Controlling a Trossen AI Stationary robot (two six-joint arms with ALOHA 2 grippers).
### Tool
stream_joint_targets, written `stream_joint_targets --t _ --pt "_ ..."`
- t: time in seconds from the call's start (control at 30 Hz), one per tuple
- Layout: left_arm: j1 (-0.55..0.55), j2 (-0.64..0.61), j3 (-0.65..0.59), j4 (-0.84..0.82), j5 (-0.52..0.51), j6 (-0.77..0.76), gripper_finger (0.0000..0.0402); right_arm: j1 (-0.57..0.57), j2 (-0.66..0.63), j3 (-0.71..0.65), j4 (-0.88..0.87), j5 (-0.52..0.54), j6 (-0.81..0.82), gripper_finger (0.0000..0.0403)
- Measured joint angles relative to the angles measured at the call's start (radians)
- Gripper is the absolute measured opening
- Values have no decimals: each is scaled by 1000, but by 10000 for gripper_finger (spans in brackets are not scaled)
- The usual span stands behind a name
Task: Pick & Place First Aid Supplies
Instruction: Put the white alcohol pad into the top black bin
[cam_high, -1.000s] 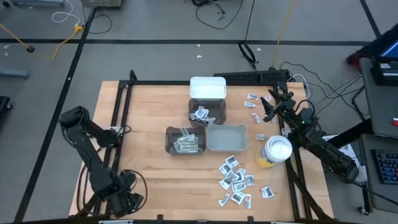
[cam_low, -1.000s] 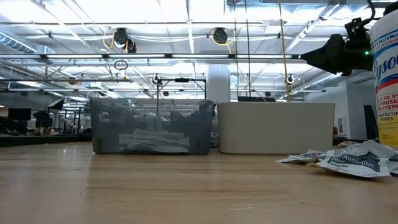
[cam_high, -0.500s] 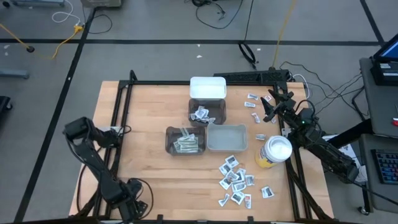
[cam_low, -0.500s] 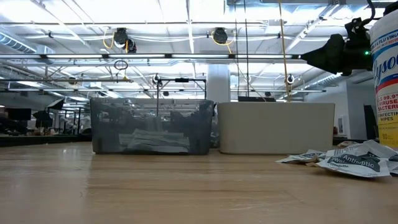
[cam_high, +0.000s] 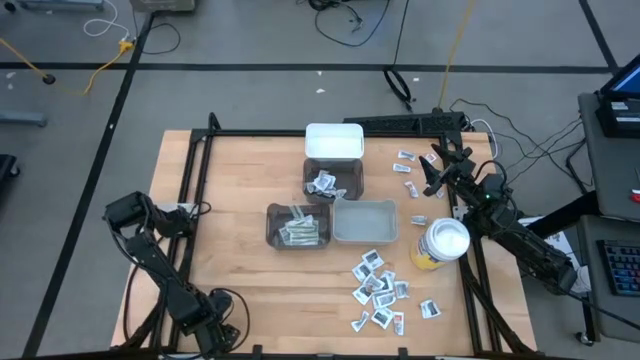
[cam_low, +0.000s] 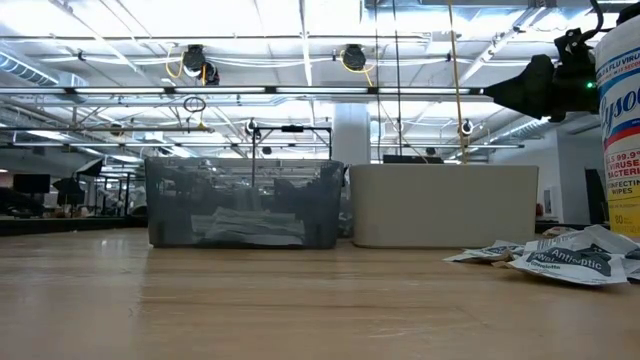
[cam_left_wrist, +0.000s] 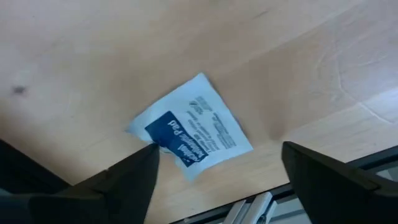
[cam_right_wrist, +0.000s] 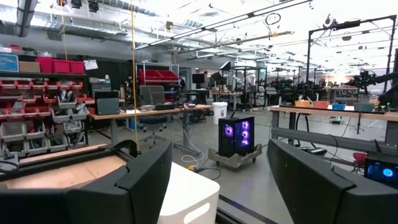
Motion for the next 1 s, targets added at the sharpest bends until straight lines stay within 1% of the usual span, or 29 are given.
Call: stream_joint_targets --t 0.1,0.4,0.63,0.7,0.83,1.0 --pt "0 0 0 2 -1 -1 290 0 0 0 0 0 0 263" --pt "7 0 0 3 -1 9 129 0 0 0 0 0 0 263" --pt "35 0 0 20 4 68 24 0 0 0 0 0 0 263" --pt "48 -6 0 26 3 91 8 0 0 0 0 0 0 263" --pt "85 -45 0 14 3 144 10 0 0 0 0 0 0 263" --pt "130 -139 13 -90 -5 213 6 0 0 0 0 0 0 263"
